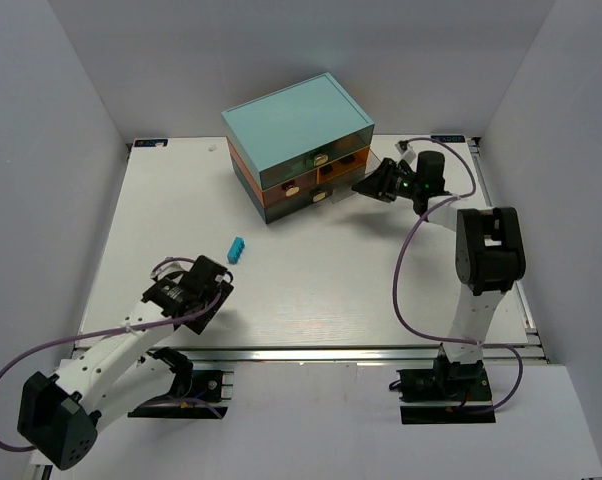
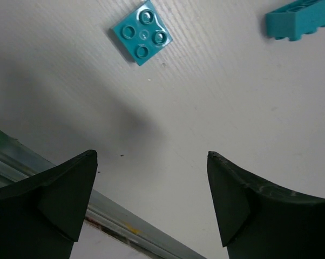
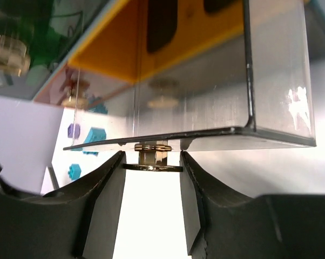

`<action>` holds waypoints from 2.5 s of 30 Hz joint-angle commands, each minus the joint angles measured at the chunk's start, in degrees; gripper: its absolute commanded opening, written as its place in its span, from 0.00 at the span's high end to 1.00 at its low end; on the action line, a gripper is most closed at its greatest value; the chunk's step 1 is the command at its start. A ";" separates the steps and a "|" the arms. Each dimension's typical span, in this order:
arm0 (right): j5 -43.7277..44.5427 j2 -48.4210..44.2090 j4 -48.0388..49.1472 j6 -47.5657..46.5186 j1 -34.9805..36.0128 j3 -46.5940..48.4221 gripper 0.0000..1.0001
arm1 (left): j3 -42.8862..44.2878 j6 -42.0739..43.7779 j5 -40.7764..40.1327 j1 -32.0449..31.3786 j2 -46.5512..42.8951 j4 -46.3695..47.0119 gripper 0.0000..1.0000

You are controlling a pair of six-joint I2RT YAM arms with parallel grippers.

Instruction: Sort the legos into containers by color

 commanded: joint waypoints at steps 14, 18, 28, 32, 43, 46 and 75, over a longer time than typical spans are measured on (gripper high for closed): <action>-1.48 -9.94 -3.86 -8.11 -5.03 -10.79 0.15 | 4.45 -0.76 -7.85 4.88 11.98 3.15 0.02; -3.24 -13.64 -8.96 -13.90 -5.82 -12.89 0.13 | 6.82 2.40 -9.18 7.43 17.33 4.20 0.02; -5.18 -25.24 -13.62 -18.04 -12.05 -18.61 0.12 | 5.86 7.68 -1.98 13.67 26.30 12.73 0.20; -6.23 -28.93 -15.29 -20.32 -13.55 -19.32 0.12 | 4.20 8.56 -0.57 15.52 26.31 15.01 0.39; -5.27 -32.89 -20.12 -27.98 -17.33 -15.99 0.11 | 9.79 24.88 9.16 15.18 23.67 23.71 0.80; -5.27 -32.63 -20.13 -28.07 -18.47 -13.96 0.11 | 12.97 31.40 15.84 14.65 22.36 25.21 0.86; -5.79 -34.03 -20.74 -25.87 -18.92 -14.83 0.11 | 17.99 34.14 -0.74 17.81 39.48 10.00 0.05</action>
